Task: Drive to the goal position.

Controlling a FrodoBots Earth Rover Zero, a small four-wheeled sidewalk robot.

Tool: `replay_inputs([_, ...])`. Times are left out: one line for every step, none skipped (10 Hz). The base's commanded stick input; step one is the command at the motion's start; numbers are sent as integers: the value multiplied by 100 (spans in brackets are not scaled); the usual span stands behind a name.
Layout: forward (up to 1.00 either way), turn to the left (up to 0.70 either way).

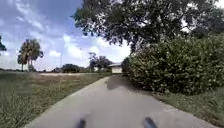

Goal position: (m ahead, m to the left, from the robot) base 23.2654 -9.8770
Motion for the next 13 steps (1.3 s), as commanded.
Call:
replay_inputs([69,3])
replay_inputs([69,3])
replay_inputs([69,3])
replay_inputs([69,3])
replay_inputs([69,5])
replay_inputs([69,26])
replay_inputs([69,34])
replay_inputs([69,34])
replay_inputs([69,26])
replay_inputs([69,3])
replay_inputs([69,3])
replay_inputs([69,4])
replay_inputs([69,7])
